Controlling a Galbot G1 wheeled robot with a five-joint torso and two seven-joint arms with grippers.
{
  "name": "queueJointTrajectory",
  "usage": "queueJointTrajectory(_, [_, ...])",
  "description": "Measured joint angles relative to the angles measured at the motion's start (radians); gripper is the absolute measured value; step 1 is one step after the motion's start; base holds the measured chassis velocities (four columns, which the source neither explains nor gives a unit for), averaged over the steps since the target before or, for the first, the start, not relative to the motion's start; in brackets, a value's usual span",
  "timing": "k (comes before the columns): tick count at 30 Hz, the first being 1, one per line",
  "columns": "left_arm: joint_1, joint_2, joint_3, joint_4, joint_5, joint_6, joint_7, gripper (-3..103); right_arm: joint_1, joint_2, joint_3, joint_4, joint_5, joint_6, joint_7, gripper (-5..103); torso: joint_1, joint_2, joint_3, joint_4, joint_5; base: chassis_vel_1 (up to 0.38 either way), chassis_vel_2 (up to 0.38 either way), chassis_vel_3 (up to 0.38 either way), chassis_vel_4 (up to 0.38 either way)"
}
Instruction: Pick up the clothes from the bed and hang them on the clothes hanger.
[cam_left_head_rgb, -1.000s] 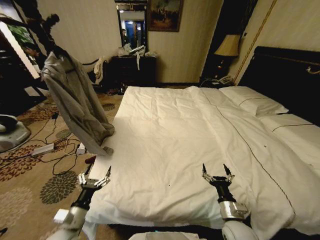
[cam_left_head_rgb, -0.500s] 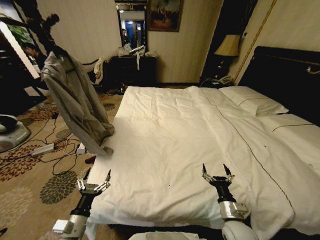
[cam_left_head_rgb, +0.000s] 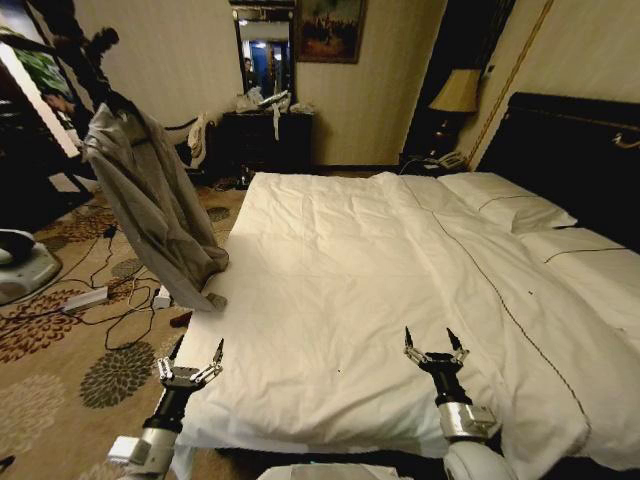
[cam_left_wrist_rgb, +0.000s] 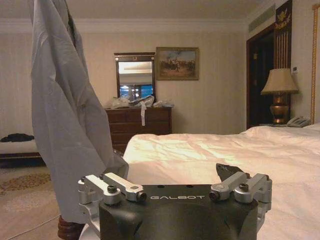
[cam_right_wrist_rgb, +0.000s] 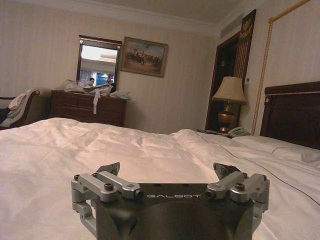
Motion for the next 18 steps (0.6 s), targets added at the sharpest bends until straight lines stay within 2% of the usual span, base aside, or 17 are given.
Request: queueJointTrajectory(18, [-0.001,0.001,0.001,0.000,-0.002,0.001,-0.001,100,0.000,0.000,0.000,0.000,0.000,0.000,0.000,100,0.000,0.000,0.000,0.0000,0.0000,0.000,0.000,0.000,0.000])
